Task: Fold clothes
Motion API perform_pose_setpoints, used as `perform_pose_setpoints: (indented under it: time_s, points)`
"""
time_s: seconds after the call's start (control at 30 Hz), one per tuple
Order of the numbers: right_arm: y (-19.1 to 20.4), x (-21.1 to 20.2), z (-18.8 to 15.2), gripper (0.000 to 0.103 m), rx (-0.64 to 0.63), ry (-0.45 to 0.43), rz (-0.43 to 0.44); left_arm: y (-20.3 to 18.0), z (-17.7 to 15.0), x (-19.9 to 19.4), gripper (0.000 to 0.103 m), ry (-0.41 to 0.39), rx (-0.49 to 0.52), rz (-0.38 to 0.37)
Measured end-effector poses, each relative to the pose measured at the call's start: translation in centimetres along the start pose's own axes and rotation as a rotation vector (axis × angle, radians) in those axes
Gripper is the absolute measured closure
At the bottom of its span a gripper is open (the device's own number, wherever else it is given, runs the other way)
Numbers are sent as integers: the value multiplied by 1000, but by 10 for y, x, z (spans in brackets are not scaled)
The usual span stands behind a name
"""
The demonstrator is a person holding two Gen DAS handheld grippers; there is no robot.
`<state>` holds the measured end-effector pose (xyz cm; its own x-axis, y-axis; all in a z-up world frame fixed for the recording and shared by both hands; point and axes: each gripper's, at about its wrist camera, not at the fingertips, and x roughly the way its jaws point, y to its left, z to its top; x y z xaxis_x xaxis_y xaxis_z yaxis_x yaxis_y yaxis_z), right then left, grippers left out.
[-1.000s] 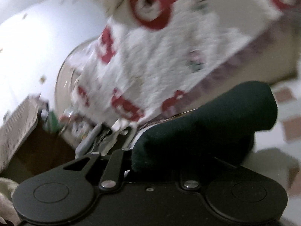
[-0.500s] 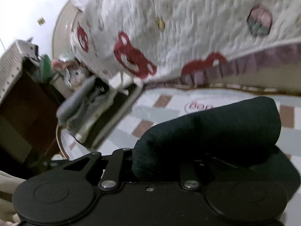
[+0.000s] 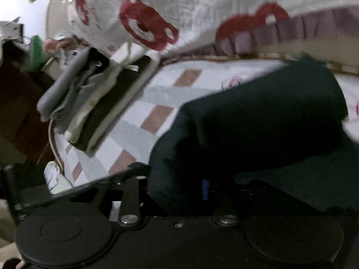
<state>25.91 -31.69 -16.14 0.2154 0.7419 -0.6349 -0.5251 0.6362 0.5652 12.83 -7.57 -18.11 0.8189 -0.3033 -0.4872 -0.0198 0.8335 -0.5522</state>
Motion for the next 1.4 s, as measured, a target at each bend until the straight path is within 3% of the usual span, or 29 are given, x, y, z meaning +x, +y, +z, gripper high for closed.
perform_pose_setpoints:
  time_s: [0.13,0.23,0.37,0.4,0.47,0.57,0.63,0.7,0.77,0.8,0.93,0.97,1.03,1.07,1.1,1.13,1.23,1.33,1.4]
  points:
    - [-19,-34,-11,51,197,-149,152,3,2,-2,55,-4,-8,-19]
    - [-40,-64,-33,45,360,-274,306,1,5,-6,54,-15,-36,-86]
    - [-40,-100,-39,46,334,-354,352,-2,12,-7,53,0,-45,-132]
    - [-35,-111,-41,46,286,-380,335,0,13,-3,49,30,-55,-148]
    - [-28,-129,-52,46,192,-398,219,12,14,1,47,89,-111,-156]
    - [-24,-145,-77,46,90,-389,-49,20,20,-11,47,24,-132,-100]
    - [-23,-151,-97,46,36,-379,-185,12,27,-16,46,11,-73,-100]
    - [-23,-151,-112,47,22,-366,-228,-4,29,-16,42,24,27,-112]
    - [-21,-146,-119,47,15,-352,-248,-17,27,-9,34,81,78,-153]
    - [-18,-143,-121,47,2,-345,-260,-19,25,-2,23,130,68,-191]
    - [3,-129,-125,47,-109,-312,-326,-12,20,27,23,167,8,-61]
    - [9,-127,-127,46,-144,-306,-337,-8,20,31,25,172,11,-19]
    - [21,-117,-131,46,-199,-278,-335,1,21,35,44,183,31,67]
    - [26,-107,-133,50,-225,-252,-315,3,21,33,45,172,38,90]
    - [32,-98,-137,71,-246,-216,-286,4,20,29,45,155,43,104]
    - [37,-89,-143,75,-260,-176,-257,6,19,26,45,139,48,119]
    - [46,-74,-161,74,-290,-114,-277,3,15,26,49,122,97,166]
    - [33,-79,-168,74,-178,-141,-231,6,14,28,48,130,96,173]
    - [23,-84,-170,74,-90,-106,-149,5,17,27,48,133,101,201]
